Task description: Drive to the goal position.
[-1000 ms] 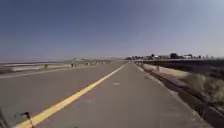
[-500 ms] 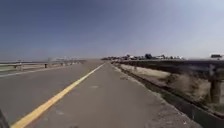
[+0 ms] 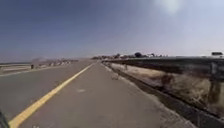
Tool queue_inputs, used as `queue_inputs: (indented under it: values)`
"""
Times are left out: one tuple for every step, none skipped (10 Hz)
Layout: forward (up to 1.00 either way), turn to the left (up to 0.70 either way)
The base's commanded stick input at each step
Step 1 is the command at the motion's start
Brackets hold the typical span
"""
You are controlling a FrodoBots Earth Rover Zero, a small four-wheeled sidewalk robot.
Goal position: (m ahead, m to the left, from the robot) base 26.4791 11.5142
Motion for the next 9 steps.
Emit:
queue_inputs:
  values:
    - [0.50, 0.00]
    - [0.50, 0.00]
    - [0.50, 0.00]
    - [0.50, 0.00]
    - [0.50, 0.00]
    - [0.50, 0.00]
    - [0.50, 0.00]
    - [0.50, 0.00]
    - [0.50, 0.00]
